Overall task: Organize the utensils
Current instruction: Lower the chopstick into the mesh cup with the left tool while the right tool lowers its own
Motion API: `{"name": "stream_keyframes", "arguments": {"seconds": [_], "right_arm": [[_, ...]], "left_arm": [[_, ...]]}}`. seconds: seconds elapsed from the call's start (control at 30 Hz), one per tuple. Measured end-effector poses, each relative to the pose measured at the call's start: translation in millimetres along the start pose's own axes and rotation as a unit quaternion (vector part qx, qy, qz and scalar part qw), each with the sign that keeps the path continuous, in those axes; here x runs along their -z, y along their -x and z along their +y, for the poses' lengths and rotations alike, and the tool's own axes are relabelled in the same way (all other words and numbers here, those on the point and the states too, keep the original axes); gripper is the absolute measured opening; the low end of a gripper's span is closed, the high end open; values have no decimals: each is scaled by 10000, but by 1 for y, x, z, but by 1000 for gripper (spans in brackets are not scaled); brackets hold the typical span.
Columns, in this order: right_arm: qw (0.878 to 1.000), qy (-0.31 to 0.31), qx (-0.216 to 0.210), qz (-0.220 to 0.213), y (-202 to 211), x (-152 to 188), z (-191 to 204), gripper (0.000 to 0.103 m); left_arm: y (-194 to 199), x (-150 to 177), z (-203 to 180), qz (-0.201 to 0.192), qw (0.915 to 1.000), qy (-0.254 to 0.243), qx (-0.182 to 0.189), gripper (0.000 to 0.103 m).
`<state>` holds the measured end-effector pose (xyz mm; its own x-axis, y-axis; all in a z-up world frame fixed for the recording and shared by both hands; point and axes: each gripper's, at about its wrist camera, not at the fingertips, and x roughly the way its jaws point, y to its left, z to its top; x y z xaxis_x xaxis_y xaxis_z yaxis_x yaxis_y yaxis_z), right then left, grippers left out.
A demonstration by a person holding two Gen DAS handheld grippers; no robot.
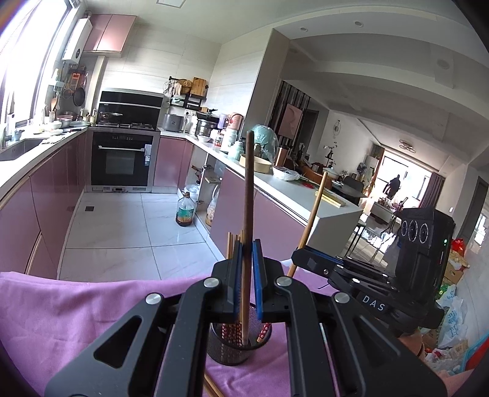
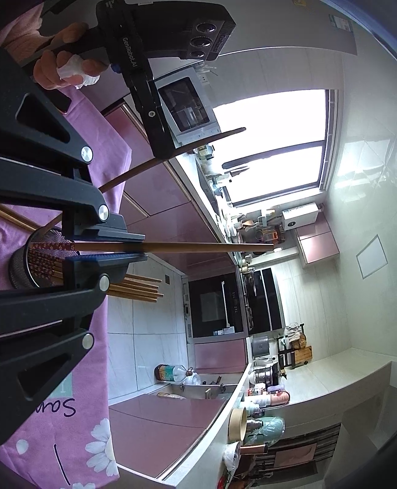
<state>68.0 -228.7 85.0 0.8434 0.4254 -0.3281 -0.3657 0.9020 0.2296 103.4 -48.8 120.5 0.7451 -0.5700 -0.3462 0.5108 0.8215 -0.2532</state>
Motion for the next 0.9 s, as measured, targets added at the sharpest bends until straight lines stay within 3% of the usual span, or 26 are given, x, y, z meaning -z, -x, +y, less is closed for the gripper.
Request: {"name": "stream_keyframes", "arguments": {"seconds": [0.9], "right_arm": [[9944, -181, 236, 1019, -70, 39, -5, 5]], "left_arm": [[-38, 34, -10, 1152, 9929, -250, -178, 7]]}}
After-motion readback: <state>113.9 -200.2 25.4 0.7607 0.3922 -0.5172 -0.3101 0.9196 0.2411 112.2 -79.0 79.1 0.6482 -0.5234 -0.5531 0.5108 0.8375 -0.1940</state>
